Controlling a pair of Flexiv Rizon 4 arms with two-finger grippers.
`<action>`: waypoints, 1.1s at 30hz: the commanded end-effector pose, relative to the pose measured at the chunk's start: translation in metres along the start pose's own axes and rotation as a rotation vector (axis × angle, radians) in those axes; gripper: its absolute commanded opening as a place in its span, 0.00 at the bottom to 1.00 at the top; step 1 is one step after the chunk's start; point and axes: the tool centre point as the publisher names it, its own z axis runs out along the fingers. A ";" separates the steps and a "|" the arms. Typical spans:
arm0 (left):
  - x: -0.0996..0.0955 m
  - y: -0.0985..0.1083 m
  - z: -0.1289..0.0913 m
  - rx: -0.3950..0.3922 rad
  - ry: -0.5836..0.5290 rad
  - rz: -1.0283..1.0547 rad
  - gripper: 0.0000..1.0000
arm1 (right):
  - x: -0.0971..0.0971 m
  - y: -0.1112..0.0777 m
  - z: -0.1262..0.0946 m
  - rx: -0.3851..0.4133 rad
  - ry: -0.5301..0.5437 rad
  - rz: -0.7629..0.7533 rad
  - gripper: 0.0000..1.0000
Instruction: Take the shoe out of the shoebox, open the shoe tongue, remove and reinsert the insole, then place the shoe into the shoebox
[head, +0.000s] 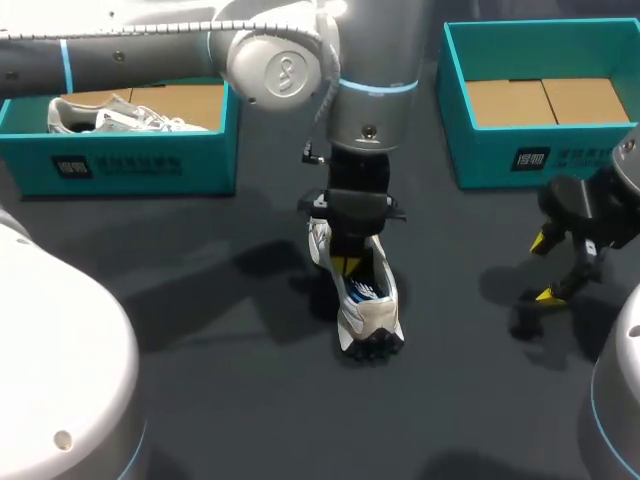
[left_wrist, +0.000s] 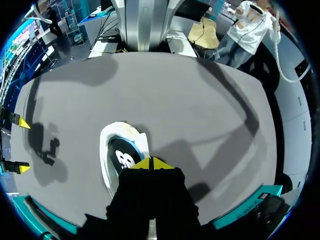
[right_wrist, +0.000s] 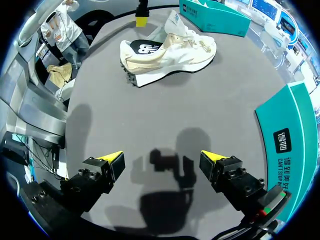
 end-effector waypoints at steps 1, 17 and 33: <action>-0.008 0.003 0.014 -0.004 0.008 -0.005 0.00 | 0.001 0.000 0.000 0.001 -0.002 0.000 1.00; -0.015 0.016 0.049 0.024 0.018 -0.036 0.00 | 0.001 0.000 0.000 0.001 -0.002 0.000 1.00; -0.021 0.015 0.047 -0.066 -0.006 -0.049 0.00 | 0.001 0.000 0.000 0.001 -0.002 0.000 1.00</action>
